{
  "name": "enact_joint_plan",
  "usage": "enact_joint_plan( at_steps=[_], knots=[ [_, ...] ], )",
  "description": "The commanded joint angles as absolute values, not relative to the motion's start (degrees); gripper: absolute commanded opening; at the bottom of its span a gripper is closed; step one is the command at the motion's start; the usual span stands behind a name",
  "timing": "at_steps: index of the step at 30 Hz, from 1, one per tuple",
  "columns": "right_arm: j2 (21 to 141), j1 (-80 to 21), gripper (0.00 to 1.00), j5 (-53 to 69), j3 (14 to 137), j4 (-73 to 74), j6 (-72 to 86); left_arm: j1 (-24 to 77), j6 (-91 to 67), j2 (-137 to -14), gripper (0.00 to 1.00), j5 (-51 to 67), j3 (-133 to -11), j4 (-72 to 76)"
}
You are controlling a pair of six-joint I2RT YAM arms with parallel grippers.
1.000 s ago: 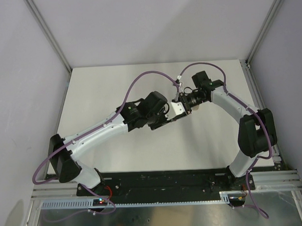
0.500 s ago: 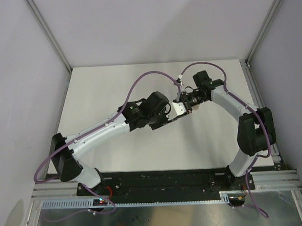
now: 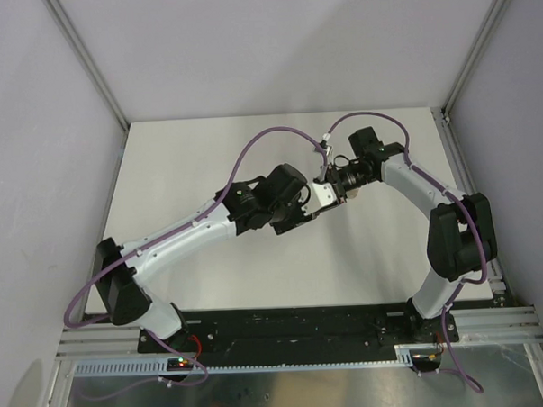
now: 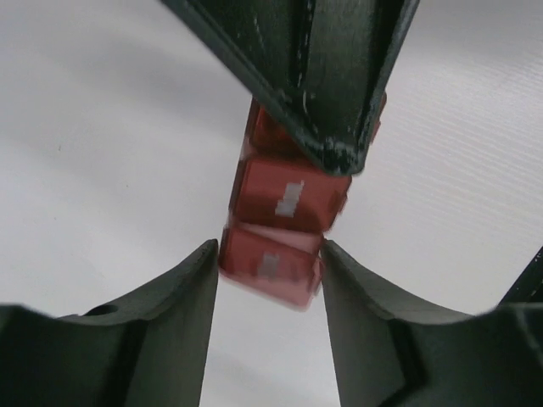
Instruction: Sort the pills into containers
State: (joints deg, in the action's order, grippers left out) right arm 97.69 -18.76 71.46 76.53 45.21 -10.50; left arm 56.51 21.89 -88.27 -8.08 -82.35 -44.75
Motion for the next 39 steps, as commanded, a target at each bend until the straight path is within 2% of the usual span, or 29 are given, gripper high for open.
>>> enact_joint_plan(
  at_steps=[1, 6, 9, 13, 17, 21, 28, 33, 35, 37, 39],
  knots=[
    [97.0, -19.4, 0.00, 77.2, 78.9, 45.2, -9.6, 57.1, 21.7, -89.0, 0.61, -8.1, -85.3, -41.8],
    [96.8, -19.3, 0.00, 77.1, 78.9, 45.4, -9.8, 57.1, 22.9, -88.2, 0.83, -7.6, -85.2, -41.5],
    [96.6, -19.1, 0.00, 77.2, 79.0, 45.6, -9.9, 57.1, 23.7, -87.6, 0.91, -7.2, -84.8, -41.0],
    [96.6, -19.1, 0.00, 77.4, 78.9, 46.0, -10.4, 57.1, 24.5, -87.2, 0.95, -6.8, -84.0, -40.1],
    [96.4, -18.9, 0.00, 77.8, 78.9, 46.3, -10.6, 57.0, 26.1, -86.9, 0.93, -6.1, -82.8, -39.6],
    [96.1, -18.4, 0.00, 78.1, 78.9, 46.5, -10.8, 56.6, 27.7, -86.6, 0.79, -4.7, -81.4, -39.6],
    [95.9, -18.1, 0.00, 78.3, 78.9, 46.8, -11.1, 55.5, 28.5, -86.4, 0.47, -2.6, -80.1, -39.6],
    [95.8, -18.3, 0.02, 78.1, 78.9, 46.5, -10.7, 55.5, 28.4, -86.4, 0.13, -1.7, -80.3, -39.6],
    [95.8, -18.3, 0.09, 77.8, 79.0, 46.5, -10.5, 55.5, 28.1, -86.5, 0.03, -1.5, -80.4, -39.6],
    [95.7, -18.2, 0.19, 77.5, 78.9, 46.2, -10.1, 55.5, 27.8, -86.6, 0.01, -1.4, -80.4, -39.6],
    [95.6, -18.3, 0.38, 77.1, 78.9, 46.0, -9.7, 55.5, 27.6, -86.6, 0.00, -1.3, -80.4, -39.6]
  ],
)
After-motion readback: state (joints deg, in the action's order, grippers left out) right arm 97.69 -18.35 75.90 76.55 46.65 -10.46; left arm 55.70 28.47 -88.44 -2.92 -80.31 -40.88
